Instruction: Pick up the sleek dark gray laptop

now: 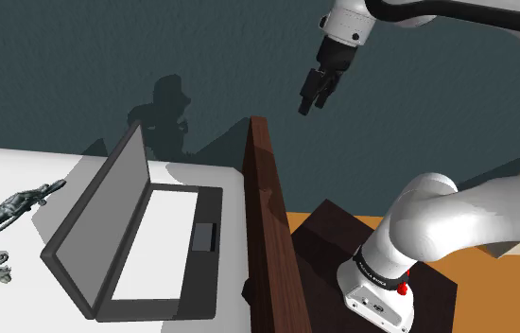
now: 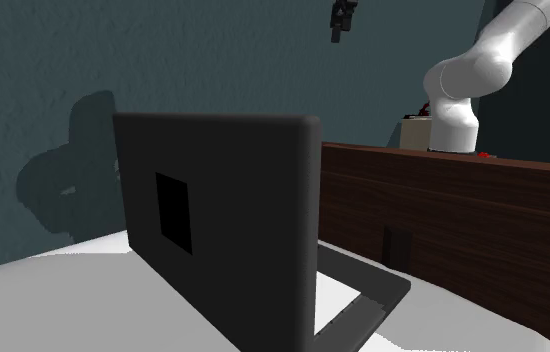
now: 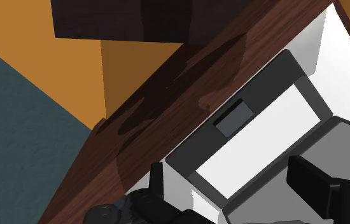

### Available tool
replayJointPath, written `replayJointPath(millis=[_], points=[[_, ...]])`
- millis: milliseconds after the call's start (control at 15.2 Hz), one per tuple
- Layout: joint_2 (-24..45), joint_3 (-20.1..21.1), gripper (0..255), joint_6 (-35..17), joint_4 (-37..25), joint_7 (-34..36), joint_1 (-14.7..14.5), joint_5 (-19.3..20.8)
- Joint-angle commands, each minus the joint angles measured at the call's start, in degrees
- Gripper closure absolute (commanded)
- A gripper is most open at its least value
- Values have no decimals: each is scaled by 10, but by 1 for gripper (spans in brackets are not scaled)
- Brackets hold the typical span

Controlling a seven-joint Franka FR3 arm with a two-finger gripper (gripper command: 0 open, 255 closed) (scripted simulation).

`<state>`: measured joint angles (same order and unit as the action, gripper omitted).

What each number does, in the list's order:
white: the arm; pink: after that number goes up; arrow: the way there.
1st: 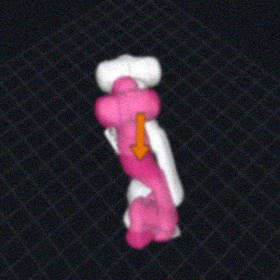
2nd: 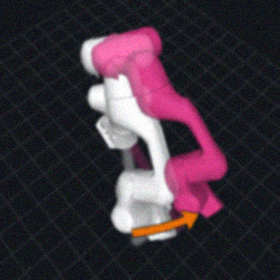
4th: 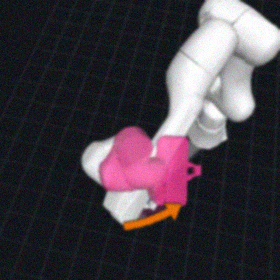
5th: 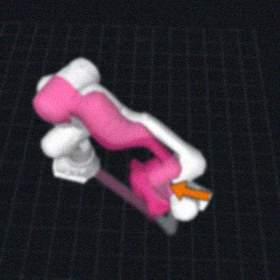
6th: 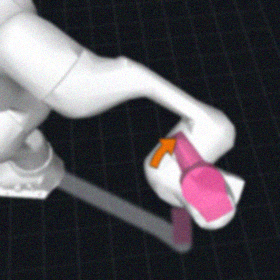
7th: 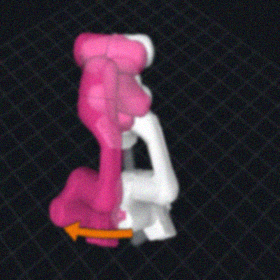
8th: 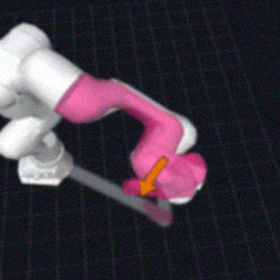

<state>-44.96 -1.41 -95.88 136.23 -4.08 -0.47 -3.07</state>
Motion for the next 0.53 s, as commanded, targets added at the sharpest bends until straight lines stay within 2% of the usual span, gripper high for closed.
replayJointPath(millis=[0, 462], points=[[0, 0, 0, 0, 0, 0, 0, 0], [-130, 137, 0, -113, 132, 134, -25, -39]])
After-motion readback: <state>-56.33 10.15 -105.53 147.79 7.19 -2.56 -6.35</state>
